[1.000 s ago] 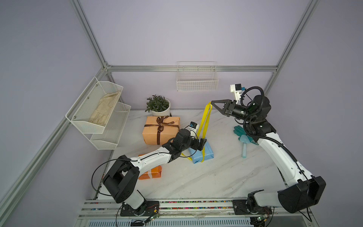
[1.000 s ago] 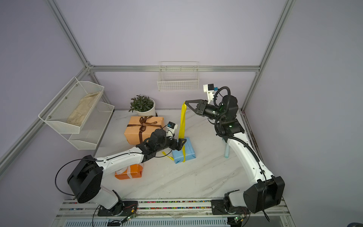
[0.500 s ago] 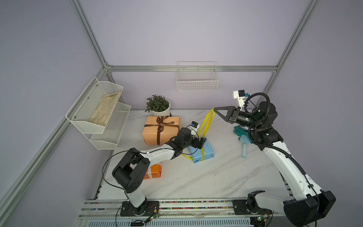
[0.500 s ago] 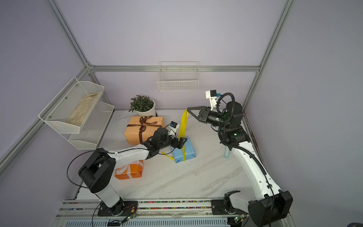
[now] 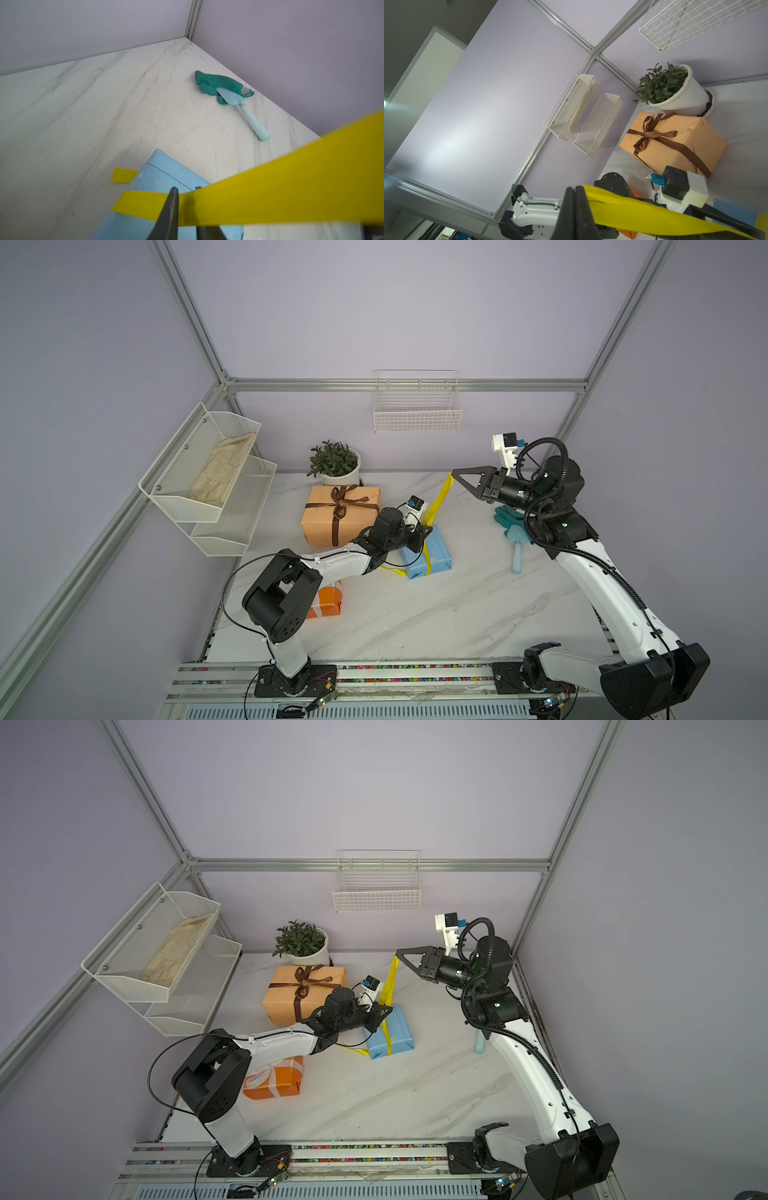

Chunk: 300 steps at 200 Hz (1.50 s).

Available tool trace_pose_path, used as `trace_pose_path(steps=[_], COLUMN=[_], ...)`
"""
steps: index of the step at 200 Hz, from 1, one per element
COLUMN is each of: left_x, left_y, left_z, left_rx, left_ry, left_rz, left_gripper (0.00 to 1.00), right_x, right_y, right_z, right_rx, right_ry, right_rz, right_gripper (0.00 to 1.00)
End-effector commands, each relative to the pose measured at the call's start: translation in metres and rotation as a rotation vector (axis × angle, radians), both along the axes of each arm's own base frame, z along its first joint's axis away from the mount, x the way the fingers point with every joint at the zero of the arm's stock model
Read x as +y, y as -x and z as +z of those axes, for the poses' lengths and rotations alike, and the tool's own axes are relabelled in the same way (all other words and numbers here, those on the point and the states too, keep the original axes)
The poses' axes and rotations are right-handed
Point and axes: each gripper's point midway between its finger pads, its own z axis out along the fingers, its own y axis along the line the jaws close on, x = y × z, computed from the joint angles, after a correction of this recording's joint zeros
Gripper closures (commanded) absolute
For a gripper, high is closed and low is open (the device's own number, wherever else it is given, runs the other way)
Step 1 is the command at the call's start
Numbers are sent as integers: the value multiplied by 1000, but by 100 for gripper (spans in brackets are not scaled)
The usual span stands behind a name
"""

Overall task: Untie the ribbon bows on the gift boxes
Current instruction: Pull the ribbon from the gift box, then place the ribbon at the center of the board, then pull the ribbon from the gift box.

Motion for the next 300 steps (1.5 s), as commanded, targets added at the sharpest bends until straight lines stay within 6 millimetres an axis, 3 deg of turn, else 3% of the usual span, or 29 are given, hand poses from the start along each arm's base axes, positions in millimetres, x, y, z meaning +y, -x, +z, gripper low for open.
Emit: trace_pose_path(steps=[1, 24, 79, 94, 115, 141, 144, 150, 155, 178, 206, 220, 226, 230, 269, 300], left_x=[-1, 4, 17, 16, 7, -7, -8, -10, -11, -14, -16, -15, -14, -13, -7, -11], left_y=[9, 14, 21, 24, 30, 35, 35, 35, 35, 33, 31, 27, 25, 23, 17, 18], left_z=[27, 17, 0, -2, 1, 12, 13, 15, 17, 22, 18, 14, 13, 12, 17, 32], left_rx=[-35, -1, 62, 81, 108, 148, 152, 162, 169, 194, 233, 276, 295, 306, 336, 367], left_ry=[70, 68, 67, 79, 106, 153, 158, 169, 177, 202, 216, 240, 256, 267, 342, 420], left_rz=[-36, -28, -5, -29, -93, -172, -178, -185, -186, -185, -187, -177, -172, -167, -145, -177], left_gripper=[89, 90, 97, 100, 100, 100, 100, 100, 100, 100, 100, 100, 100, 100, 100, 100], right_x=[-11, -39, -132, -137, -126, -104, -103, -100, -99, -98, -102, -97, -94, -91, -55, -16], right_y=[-16, -43, -92, -105, -124, -140, -141, -140, -139, -120, -91, -72, -65, -57, -20, -17], right_z=[-4, -21, -71, -85, -113, -177, -185, -196, -206, -240, -241, -244, -255, -249, -289, -299], right_rx=[-10, 16, 97, 115, 162, 337, 359, 394, 419, 490, 472, 471, 490, 471, 489, 410], right_ry=[19, 73, 183, 210, 252, 328, 335, 347, 361, 428, 457, 450, 449, 437, 444, 497], right_rz=[-106, -294, -774, -787, -719, -572, -561, -539, -525, -481, -477, -437, -411, -396, -248, -147], right_gripper=[100, 100, 100, 100, 100, 59, 49, 10, 3, 3, 3, 3, 3, 3, 34, 39])
